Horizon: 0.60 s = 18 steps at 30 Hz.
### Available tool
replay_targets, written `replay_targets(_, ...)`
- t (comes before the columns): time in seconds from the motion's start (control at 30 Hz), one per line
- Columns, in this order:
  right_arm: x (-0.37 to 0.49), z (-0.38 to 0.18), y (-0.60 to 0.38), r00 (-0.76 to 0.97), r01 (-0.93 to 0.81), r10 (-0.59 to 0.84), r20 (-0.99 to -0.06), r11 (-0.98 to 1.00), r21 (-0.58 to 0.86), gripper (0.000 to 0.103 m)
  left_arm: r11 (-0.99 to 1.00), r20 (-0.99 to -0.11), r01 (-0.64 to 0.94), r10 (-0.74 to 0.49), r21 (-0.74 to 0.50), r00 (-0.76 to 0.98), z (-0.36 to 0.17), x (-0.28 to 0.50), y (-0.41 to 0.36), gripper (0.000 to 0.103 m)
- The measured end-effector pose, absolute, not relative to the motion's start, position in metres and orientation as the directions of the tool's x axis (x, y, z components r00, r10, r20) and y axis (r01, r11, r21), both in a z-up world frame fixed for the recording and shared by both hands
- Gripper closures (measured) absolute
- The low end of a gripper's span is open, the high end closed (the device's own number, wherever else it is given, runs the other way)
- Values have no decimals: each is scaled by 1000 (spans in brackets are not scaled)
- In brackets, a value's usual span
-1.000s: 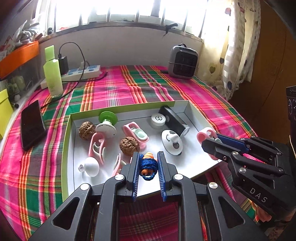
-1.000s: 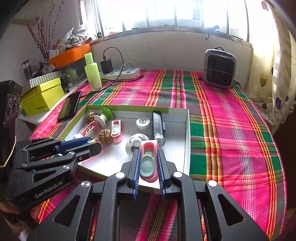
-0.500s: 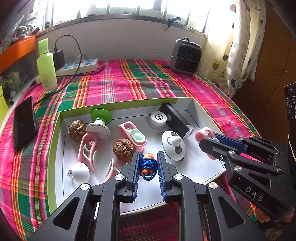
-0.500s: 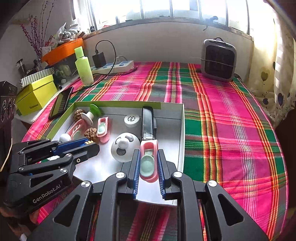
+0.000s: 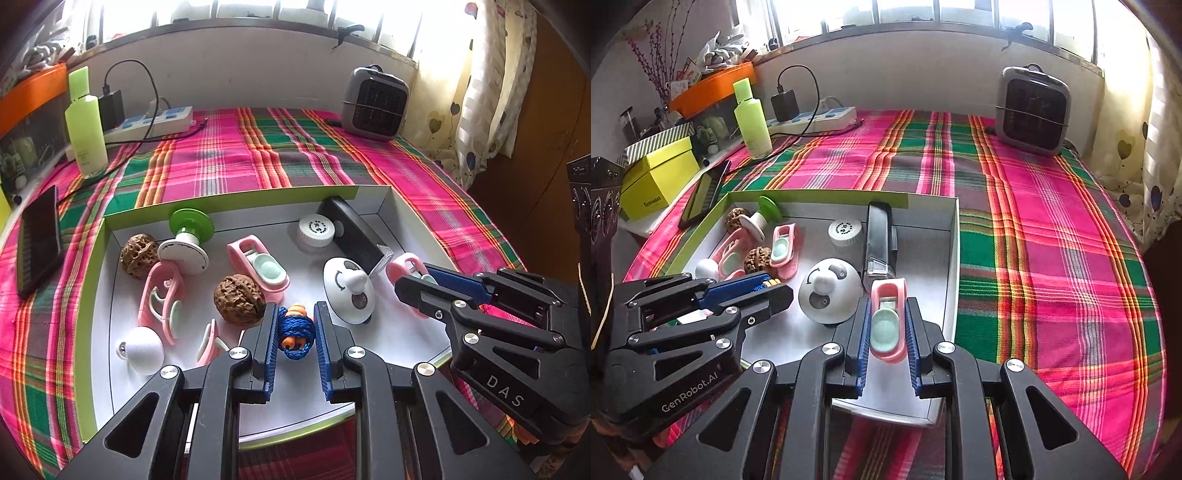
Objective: Organize objects
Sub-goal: 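Carry the pink-and-mint clip and blue rope figure into the box, then lower both items into the box and open both grippers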
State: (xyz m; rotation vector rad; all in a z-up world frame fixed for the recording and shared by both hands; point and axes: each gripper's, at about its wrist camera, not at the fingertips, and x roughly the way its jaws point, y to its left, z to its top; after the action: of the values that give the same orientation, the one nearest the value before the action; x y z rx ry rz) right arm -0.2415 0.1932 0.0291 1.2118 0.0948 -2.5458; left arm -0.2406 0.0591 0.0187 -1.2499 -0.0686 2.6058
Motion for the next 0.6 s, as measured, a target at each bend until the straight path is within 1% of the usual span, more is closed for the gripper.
replay_targets(0.6,-249,26,185,-557,340,-230,-798,-940,33,84,-966,-767,-196,251,-166,-591,15,-245,58,85)
